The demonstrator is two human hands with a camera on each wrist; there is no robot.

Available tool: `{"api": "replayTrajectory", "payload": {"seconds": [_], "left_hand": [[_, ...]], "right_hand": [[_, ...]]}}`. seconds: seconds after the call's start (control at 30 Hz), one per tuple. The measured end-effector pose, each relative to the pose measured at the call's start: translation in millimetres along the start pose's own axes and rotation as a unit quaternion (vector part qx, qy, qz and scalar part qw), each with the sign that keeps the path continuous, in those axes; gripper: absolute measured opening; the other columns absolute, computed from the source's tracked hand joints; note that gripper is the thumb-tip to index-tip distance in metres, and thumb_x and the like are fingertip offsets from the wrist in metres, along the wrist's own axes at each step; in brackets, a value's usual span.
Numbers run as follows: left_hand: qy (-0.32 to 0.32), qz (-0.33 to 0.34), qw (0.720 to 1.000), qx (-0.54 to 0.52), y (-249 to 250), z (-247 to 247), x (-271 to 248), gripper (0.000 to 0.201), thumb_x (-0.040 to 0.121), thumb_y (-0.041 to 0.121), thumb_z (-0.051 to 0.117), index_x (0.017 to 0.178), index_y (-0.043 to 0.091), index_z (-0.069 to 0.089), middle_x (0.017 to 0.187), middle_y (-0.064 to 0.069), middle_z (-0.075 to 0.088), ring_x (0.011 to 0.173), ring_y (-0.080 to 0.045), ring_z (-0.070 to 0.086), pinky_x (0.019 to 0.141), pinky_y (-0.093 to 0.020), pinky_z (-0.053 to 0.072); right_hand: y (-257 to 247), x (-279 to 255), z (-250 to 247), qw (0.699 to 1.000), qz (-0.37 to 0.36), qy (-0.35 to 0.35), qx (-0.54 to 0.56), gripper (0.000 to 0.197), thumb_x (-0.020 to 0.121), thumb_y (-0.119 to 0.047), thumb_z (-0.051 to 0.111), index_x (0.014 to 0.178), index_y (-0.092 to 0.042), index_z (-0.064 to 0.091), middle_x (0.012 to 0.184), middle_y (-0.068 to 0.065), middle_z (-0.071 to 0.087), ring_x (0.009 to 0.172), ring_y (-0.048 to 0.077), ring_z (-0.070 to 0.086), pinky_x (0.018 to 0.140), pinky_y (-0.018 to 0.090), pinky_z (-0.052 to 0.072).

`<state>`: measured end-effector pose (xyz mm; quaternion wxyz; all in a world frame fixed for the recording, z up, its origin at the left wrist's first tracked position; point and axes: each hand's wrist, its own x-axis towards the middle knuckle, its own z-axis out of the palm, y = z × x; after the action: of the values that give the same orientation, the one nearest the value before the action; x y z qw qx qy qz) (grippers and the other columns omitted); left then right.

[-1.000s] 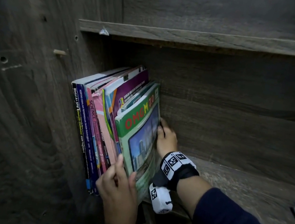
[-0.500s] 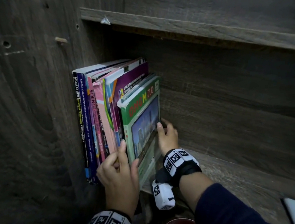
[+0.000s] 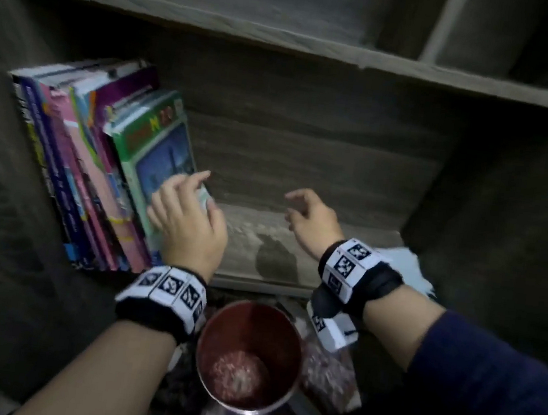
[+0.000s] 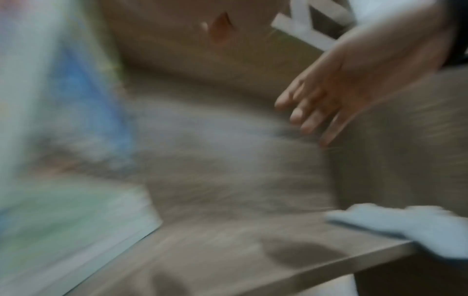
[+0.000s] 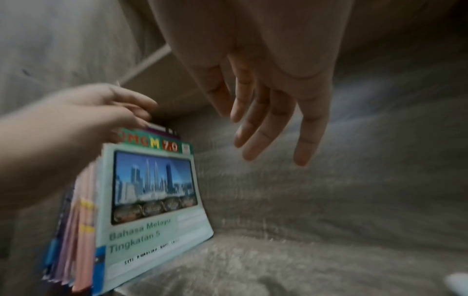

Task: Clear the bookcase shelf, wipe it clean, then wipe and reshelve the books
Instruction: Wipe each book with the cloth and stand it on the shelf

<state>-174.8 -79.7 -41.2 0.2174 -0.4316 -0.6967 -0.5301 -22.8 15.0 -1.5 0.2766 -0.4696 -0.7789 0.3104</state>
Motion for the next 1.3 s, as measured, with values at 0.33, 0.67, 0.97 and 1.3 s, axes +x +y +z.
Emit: {"api": "replayTrajectory", "payload": {"seconds": [0.33,0.67,0.97,1.3], "left_hand": [[-0.348,0.231,0.883,-0.213,208.2,23.8,-68.9,0.027,0.087,0.012,0.042,0.104,0.020,0.062,0.097,0.006,0.064,0.096,-0.020,0.060,0.090,-0.041,0.037],[-0.555,0.245,0.735,-0.303,329.5,54.5,-218.2,0.026,0.088,0.017,0.041,0.096,0.015,0.065,0.096,0.001,0.065,0.091,-0.023,0.061,0.086,-0.042,0.048],[-0.768,-0.154,0.621,-0.023,257.6,89.5,-383.0,0.057,0.086,0.034,0.060,0.129,-0.001,0.048,0.133,-0.023,0.050,0.119,-0.039,0.049,0.101,-0.043,0.043],[-0.851,-0.168,0.495,0.039,248.4,72.6,-424.5,0.092,0.095,0.035,0.060,0.152,0.000,-0.003,0.160,-0.014,0.012,0.146,-0.027,0.020,0.115,-0.033,0.024]], "right_hand": [[72.1,-228.0,-193.4,0.990,0.102,0.096,0.014,0.015,0.096,-0.016,0.053,0.087,-0.022,0.064,0.071,0.007,0.067,0.061,0.009,0.064,0.067,0.025,0.054],[267.1,-393.6,-204.5,0.877,0.451,0.145,-0.079,0.008,0.093,-0.023,0.053,0.089,-0.022,0.059,0.087,0.013,0.070,0.085,0.031,0.066,0.073,0.034,0.047],[377.5,-475.3,-146.4,0.750,0.644,0.141,0.048,0.072,0.091,-0.032,0.061,0.146,-0.002,0.027,0.142,0.022,0.044,0.124,0.036,0.049,0.090,0.035,0.040],[384.8,-482.1,-114.3,0.766,0.616,0.156,0.100,0.049,0.091,-0.032,0.063,0.128,-0.006,0.046,0.125,0.013,0.056,0.110,0.028,0.055,0.083,0.032,0.042]]}}
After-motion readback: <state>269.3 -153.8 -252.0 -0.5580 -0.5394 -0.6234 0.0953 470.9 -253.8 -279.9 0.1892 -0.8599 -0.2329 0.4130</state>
